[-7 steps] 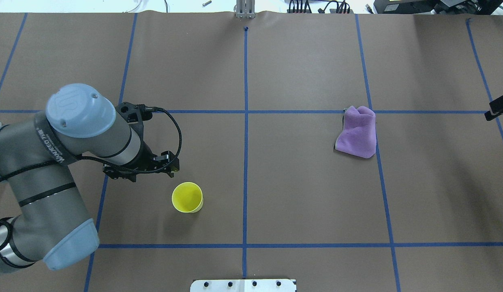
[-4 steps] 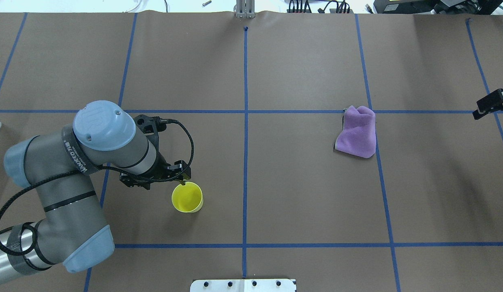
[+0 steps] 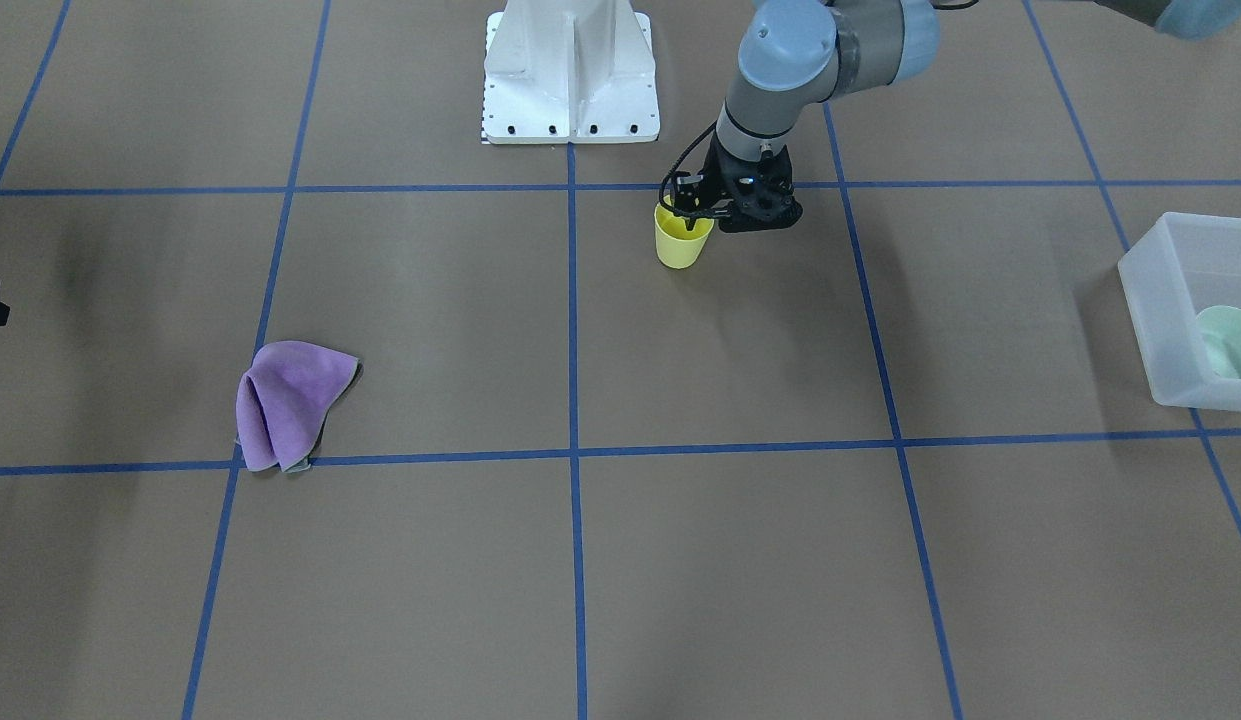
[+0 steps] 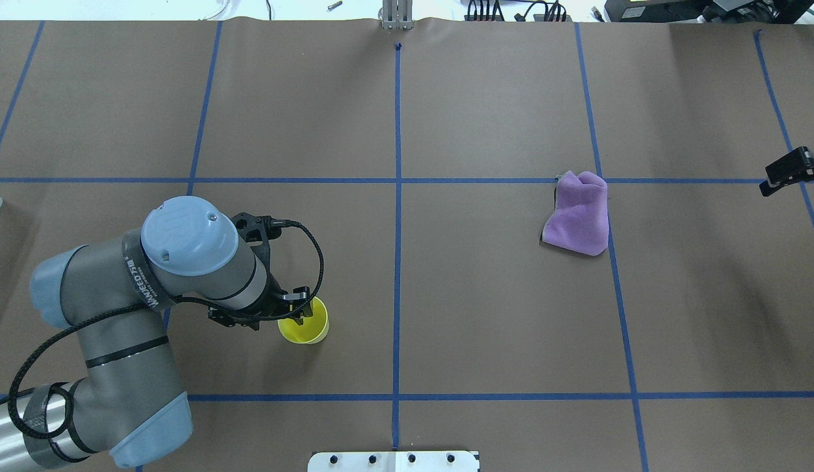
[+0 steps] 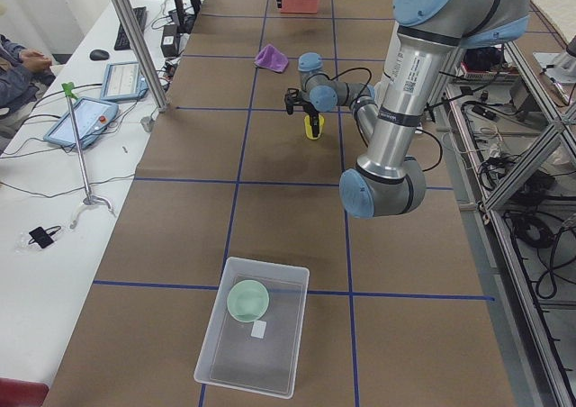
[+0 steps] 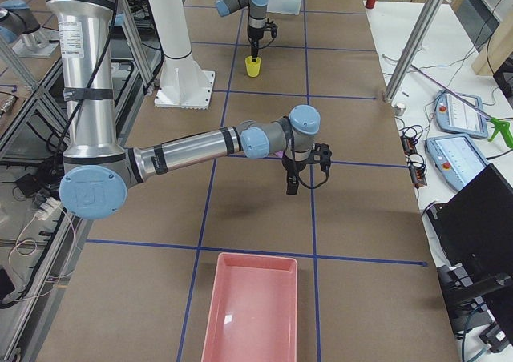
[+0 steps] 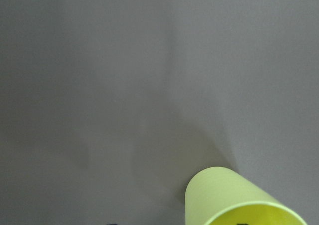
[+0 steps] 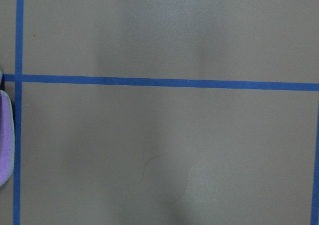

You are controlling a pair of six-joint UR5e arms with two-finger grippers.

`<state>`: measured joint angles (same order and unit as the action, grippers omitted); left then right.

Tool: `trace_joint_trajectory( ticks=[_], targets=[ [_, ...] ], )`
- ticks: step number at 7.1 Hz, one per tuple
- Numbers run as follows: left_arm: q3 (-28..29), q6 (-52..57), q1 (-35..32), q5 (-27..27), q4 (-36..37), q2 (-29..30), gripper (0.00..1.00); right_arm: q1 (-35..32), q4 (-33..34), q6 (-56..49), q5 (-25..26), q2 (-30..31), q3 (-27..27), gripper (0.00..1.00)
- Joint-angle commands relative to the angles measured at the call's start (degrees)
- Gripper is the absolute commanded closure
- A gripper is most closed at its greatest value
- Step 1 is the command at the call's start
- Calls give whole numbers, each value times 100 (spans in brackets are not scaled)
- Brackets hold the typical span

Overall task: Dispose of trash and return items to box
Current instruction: 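Carry the yellow cup toward the clear bin while the right gripper reaches the purple cloth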

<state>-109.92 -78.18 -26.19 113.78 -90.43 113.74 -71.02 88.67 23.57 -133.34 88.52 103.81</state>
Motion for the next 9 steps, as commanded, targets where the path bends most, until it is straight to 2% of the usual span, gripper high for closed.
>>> trace_joint_trajectory(
  ticks=[1, 3, 4, 5, 6, 7, 8, 9],
  targets=[
    [-12, -101, 18, 22, -1, 8, 100, 35, 1, 25, 1, -2, -1, 0],
    [-116, -101, 0, 48, 7, -10, 100, 114, 1, 147, 10, -124, -36, 0],
    [-396, -66, -130, 222, 34, -62, 100, 184, 1, 322, 10, -247, -36, 0],
    [-764, -31, -610, 659, 147, -246, 100, 281, 1, 498, 10, -361, -19, 0],
    [-1194, 404, -1189, 1055, 322, -595, 100, 516, -7, 822, 53, -553, -19, 0],
    [-1616, 1375, -1708, 1172, 742, -1069, 100, 789, -8, 1234, 193, -773, -19, 0],
    [-1777, 2489, -2253, 1182, 1277, -1309, 100, 1139, -68, 1682, 368, -1010, -19, 0],
    [-1778, 3327, -2824, 1182, 1778, -1328, 100, 1508, -522, 2322, 544, -1056, -54, 0]
  ],
)
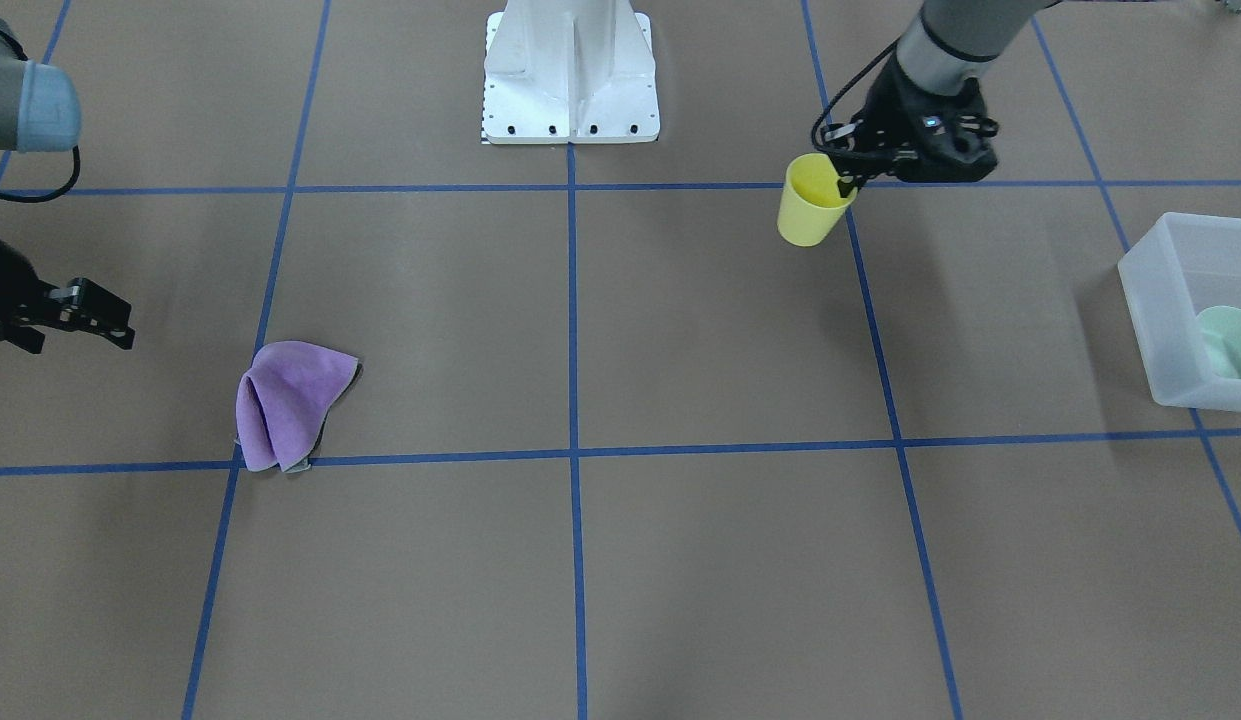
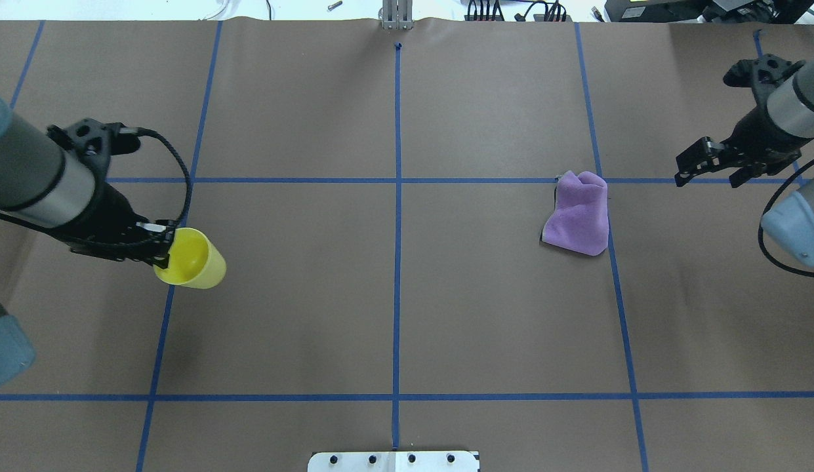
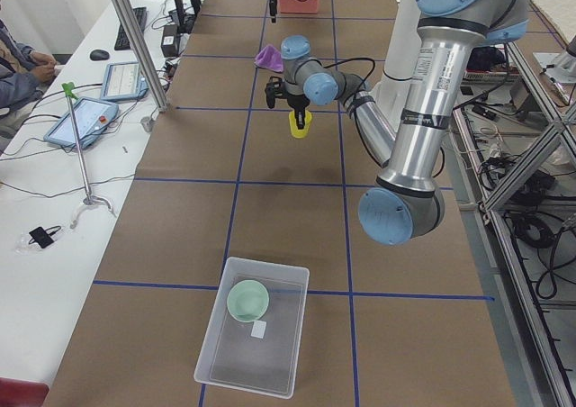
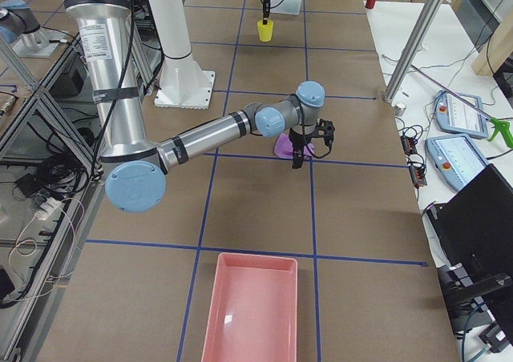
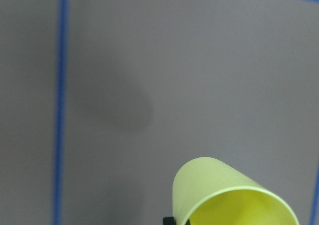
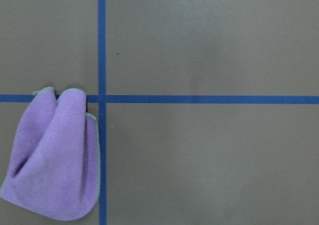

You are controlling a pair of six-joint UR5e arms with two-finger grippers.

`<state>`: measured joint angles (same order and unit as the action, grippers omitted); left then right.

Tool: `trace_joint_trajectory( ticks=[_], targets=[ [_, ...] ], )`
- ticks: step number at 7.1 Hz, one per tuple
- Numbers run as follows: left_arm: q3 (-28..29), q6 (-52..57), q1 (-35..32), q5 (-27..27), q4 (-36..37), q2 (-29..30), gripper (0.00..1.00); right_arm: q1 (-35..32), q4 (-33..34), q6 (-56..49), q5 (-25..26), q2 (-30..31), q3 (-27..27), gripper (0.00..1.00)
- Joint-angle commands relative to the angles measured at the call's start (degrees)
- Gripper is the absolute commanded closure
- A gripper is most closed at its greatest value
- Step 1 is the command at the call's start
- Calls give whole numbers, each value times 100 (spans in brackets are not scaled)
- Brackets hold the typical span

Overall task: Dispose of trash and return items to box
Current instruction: 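Carry the yellow cup toward the clear bin while the right gripper reaches the purple cloth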

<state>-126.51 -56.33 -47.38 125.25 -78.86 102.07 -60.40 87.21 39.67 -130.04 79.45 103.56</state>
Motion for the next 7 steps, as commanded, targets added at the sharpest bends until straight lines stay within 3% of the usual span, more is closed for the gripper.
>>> trace_joint_trajectory(
  ticks=[1, 4, 6, 7],
  targets=[
    [-67, 2082, -1242, 130, 1113, -170, 100, 738, -754, 1344, 337, -193, -72, 0],
    [528, 3948, -2316, 236, 1426, -222, 100, 987, -776, 1701, 479, -622, -509, 1],
    [1361, 5354, -3107, 236, 1365, -196, 100, 995, -776, 1816, 479, -799, -704, 49],
    [1749, 5944, -3390, 236, 1312, -153, 100, 995, -776, 1825, 479, -826, -731, 85]
  ],
)
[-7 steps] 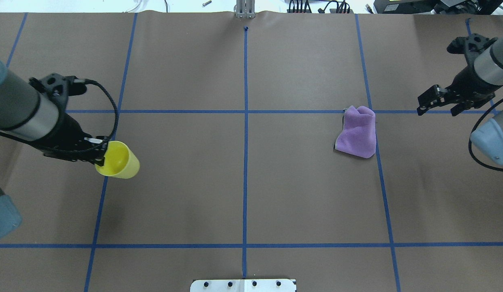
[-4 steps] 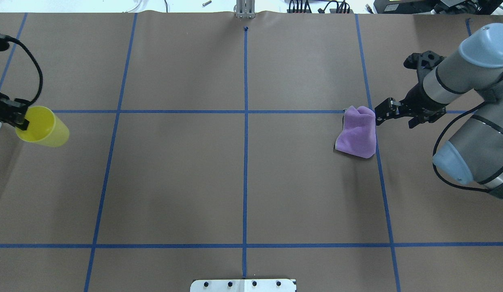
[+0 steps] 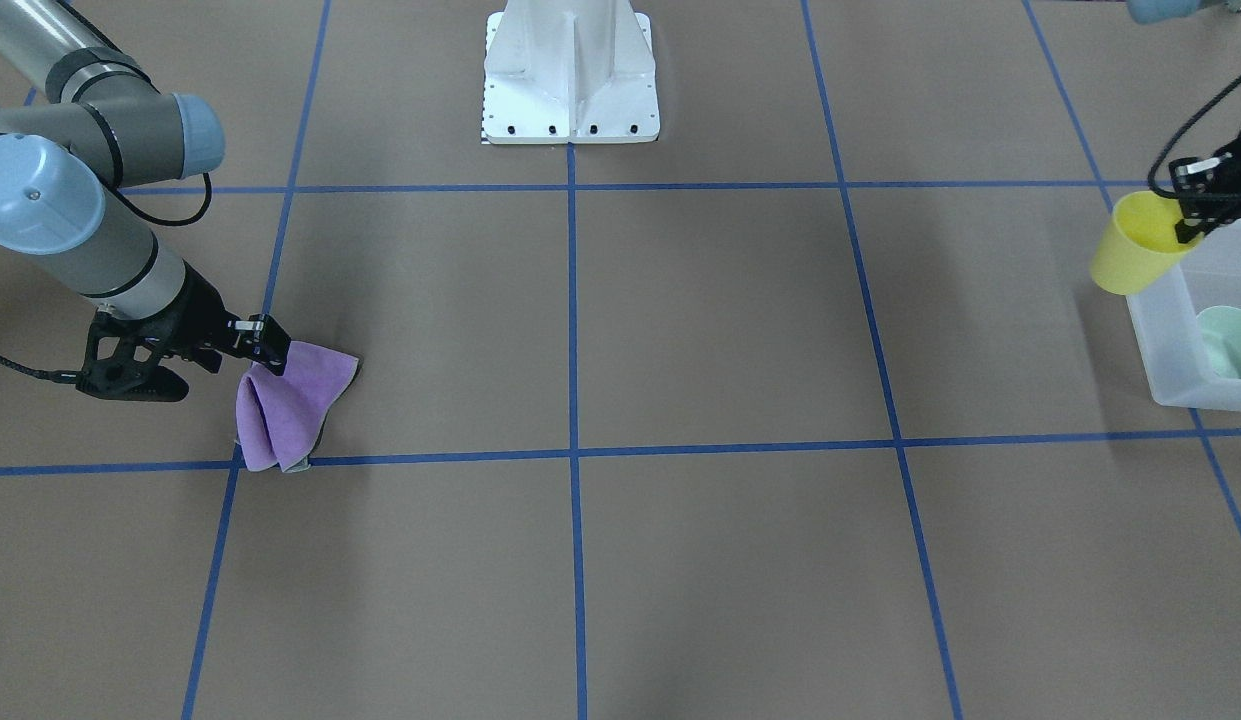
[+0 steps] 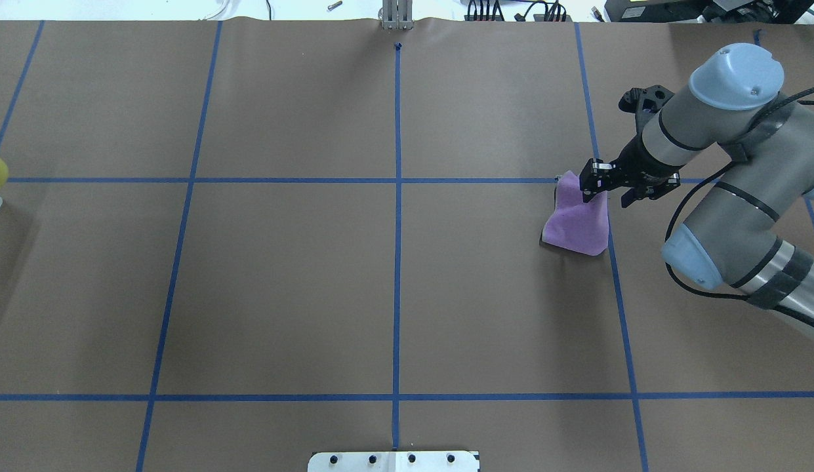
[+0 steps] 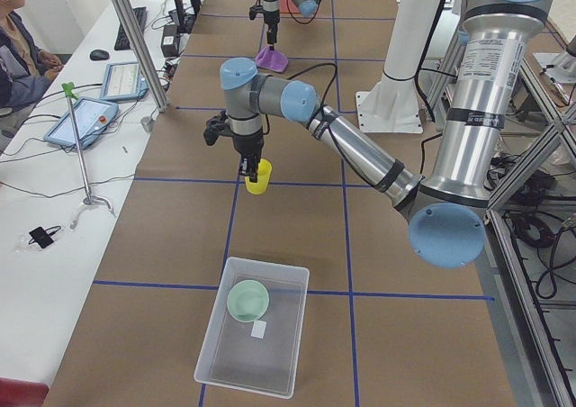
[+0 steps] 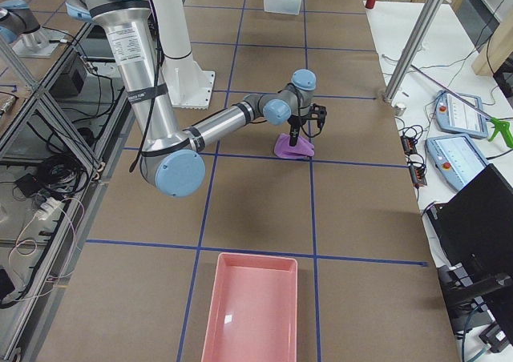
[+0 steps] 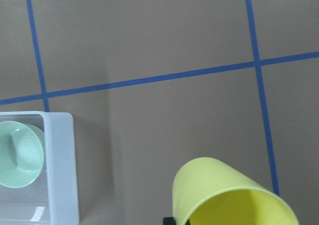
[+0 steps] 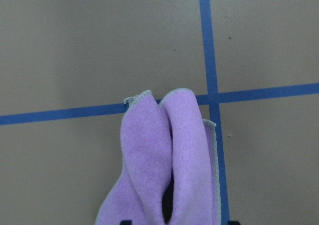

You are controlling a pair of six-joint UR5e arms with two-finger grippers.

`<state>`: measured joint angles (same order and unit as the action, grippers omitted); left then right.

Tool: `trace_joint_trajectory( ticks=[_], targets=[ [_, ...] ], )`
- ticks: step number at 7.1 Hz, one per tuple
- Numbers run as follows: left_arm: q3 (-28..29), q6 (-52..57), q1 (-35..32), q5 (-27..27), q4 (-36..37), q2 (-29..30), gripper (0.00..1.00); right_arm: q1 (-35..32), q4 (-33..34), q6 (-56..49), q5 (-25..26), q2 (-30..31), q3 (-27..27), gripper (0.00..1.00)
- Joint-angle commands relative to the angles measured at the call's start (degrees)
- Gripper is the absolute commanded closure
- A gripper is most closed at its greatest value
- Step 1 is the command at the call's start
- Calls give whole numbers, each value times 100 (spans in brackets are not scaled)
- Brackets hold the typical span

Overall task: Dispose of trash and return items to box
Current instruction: 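Drop the yellow cup into the clear bin while the right gripper lifts the purple cloth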

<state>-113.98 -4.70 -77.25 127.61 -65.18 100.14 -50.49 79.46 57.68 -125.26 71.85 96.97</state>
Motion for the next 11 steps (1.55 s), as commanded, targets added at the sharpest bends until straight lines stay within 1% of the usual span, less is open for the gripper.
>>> trace_joint_trajectory(
  ticks=[1, 2, 3, 4, 5, 6, 7, 8, 9, 10, 11],
  targets=[
    [787, 1073, -509, 1, -300, -21, 100, 5, -1, 24, -16, -57, -73, 100],
    [1277, 1459, -701, 1, -798, -73, 100, -48, -1, 42, -43, -66, 14, 100],
    [1630, 1715, -799, 1, -1273, -265, 100, -309, 112, 33, -95, -40, 311, 100],
    [1842, 1918, -844, 10, -1835, -598, 100, -730, 653, -63, -400, -13, 705, 100],
    [2192, 2277, -966, 10, -2293, -793, 100, -977, 1267, -203, -490, 30, 1240, 100],
    [2735, 2776, -1237, 10, -2532, -734, 100, -1171, 1961, -648, -491, 48, 1689, 100],
    [3098, 3033, -1335, 18, -2726, -716, 100, -1365, 2742, -1157, -474, 83, 2129, 100],
    [3728, 3132, -1397, 36, -3320, -716, 100, -1636, 3272, -1719, -482, 257, 2481, 100],
    [4404, 3124, -1398, 149, -4022, -663, 100, -2057, 3756, -2517, -482, 451, 2693, 100],
    [4933, 3124, -1398, 150, -4351, -480, 100, -2409, 4135, -3229, -482, 583, 2774, 100],
    [5156, 3133, -1398, 168, -4415, -417, 100, -2534, 4217, -3393, -474, 611, 2783, 100]
  ],
)
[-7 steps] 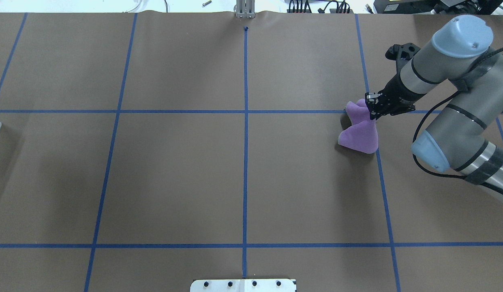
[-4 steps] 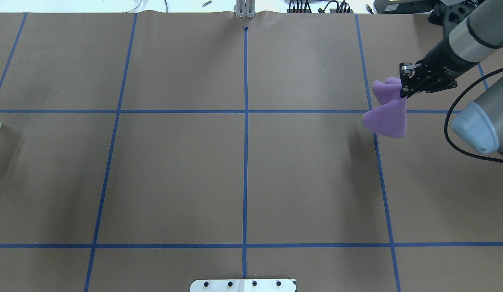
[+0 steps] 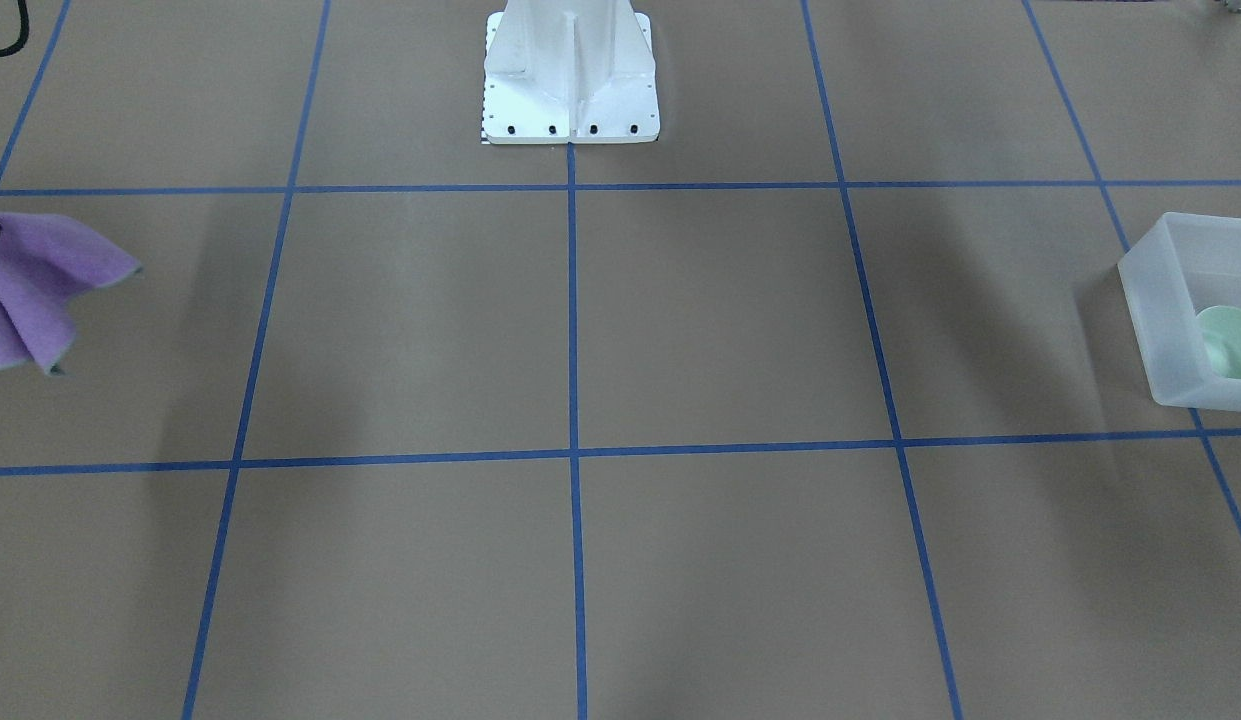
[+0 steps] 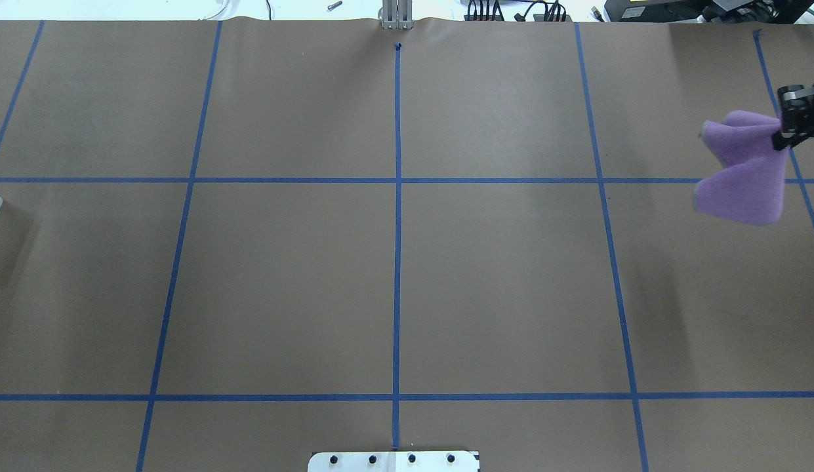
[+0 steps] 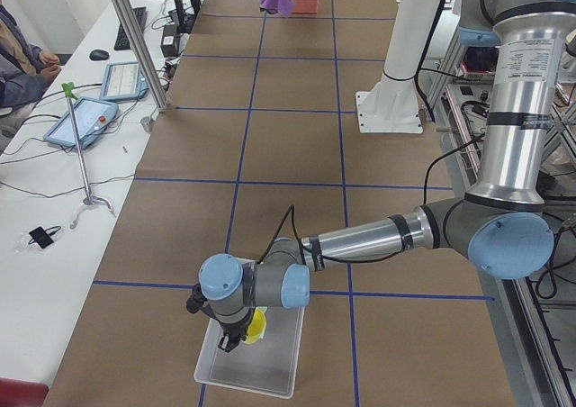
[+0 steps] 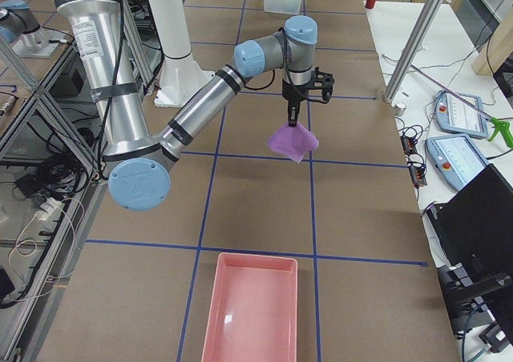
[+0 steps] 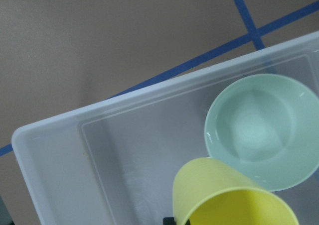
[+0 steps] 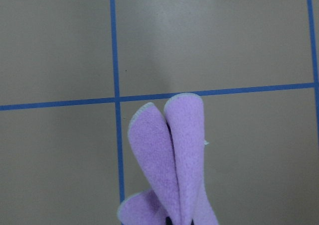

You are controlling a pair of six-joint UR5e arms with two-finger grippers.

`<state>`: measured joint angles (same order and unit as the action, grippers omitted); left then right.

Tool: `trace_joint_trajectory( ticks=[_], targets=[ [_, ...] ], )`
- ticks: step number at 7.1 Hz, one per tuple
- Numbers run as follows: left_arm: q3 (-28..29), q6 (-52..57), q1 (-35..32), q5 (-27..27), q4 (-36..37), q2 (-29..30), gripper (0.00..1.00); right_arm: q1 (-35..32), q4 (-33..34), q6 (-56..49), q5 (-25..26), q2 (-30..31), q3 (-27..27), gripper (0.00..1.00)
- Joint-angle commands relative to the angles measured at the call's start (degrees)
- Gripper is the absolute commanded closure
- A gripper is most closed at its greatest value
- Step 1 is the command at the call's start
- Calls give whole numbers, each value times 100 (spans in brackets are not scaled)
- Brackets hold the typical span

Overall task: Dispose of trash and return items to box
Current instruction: 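Carry the purple cloth with the right gripper over the pink bin and release it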

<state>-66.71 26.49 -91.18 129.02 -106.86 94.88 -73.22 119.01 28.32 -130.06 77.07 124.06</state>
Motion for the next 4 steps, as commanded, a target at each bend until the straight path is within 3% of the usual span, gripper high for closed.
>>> trace_joint_trajectory(
  ticks=[1, 3, 4],
  targets=[
    [579, 14, -14, 166, -248, 188, 100, -272, 263, -468, 33, 89, 66, 100],
    [913, -38, -14, 176, -256, 294, 96, -744, 306, -1254, 33, 526, 92, 100],
    [949, -65, -5, 167, -256, 347, 79, -1051, 385, -1703, 24, 685, 92, 100]
  ],
)
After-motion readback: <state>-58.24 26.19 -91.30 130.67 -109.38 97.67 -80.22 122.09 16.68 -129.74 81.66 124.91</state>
